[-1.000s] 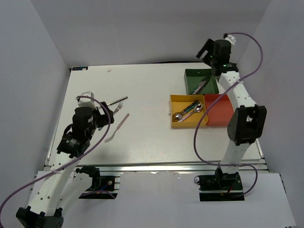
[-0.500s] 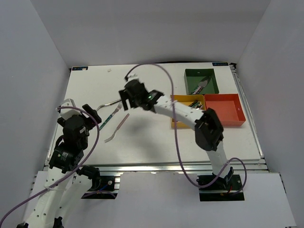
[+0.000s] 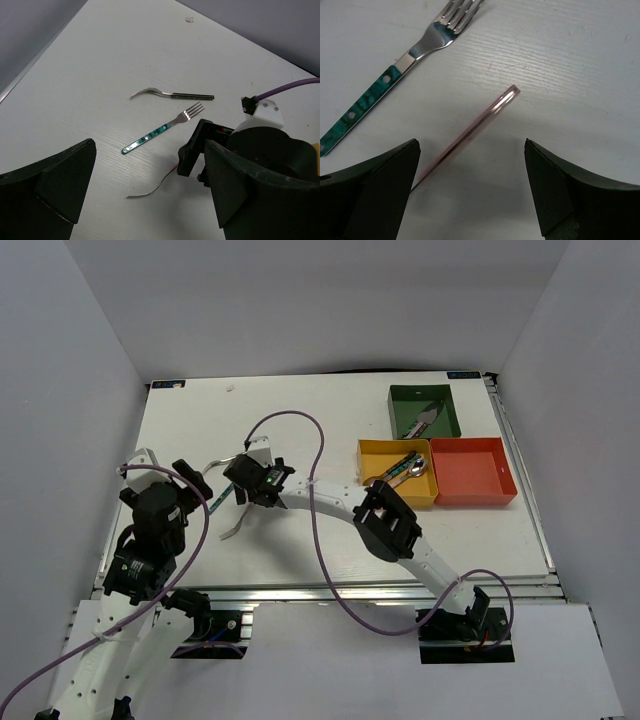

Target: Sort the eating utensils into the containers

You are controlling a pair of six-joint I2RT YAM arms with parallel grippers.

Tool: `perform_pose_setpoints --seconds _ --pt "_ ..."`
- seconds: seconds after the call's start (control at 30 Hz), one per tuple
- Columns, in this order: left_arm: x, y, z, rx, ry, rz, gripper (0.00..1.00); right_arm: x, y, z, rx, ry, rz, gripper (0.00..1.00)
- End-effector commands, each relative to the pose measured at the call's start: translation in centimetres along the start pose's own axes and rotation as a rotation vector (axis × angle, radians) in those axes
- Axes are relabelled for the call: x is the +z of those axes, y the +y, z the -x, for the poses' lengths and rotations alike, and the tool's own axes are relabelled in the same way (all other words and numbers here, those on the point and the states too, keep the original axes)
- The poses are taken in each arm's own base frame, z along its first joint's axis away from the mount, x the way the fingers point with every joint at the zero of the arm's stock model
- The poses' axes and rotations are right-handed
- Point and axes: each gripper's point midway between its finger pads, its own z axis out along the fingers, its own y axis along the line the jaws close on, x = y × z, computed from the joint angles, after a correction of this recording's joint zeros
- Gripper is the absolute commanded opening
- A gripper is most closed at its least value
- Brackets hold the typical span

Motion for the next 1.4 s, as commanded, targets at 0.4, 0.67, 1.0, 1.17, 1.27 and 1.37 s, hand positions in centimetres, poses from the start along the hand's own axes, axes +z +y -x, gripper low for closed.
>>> perform_pose_setpoints --seconds 0.4,0.67,1.0,1.17,1.27,1.37 --pt "-0.5 -0.7 0.4 -0.006 -0.01 -0.051 0.98 1.9 -4.4 -4.8 0.13 0.088 -0.115 0.02" --pt "-0.7 -0.6 0.6 -0.011 -0.015 -0.052 0.98 -2.6 -2.2 -3.9 0.156 0.1 0.179 0.0" --pt "-1.5 -0.6 1.2 -0.035 -0.046 -0.081 0.98 -11.4 -19.1 12.9 -0.101 -0.206 0.286 0.0" --pt "-1.4 -0.9 1.1 -0.027 -0.038 -0.094 0.98 -12.1 -38.5 15.6 -0.105 -0.213 -0.142 0.0" --pt "-1.3 -0.9 1.0 -0.026 -0.037 -0.093 0.98 -11.8 -46.6 16.4 -0.112 -0.231 -0.205 0.0" --pt "-1.3 -1.2 1.0 -0.023 -0.034 -0.106 0.98 -11.0 -54.0 14.8 0.104 -0.158 -0.428 0.0"
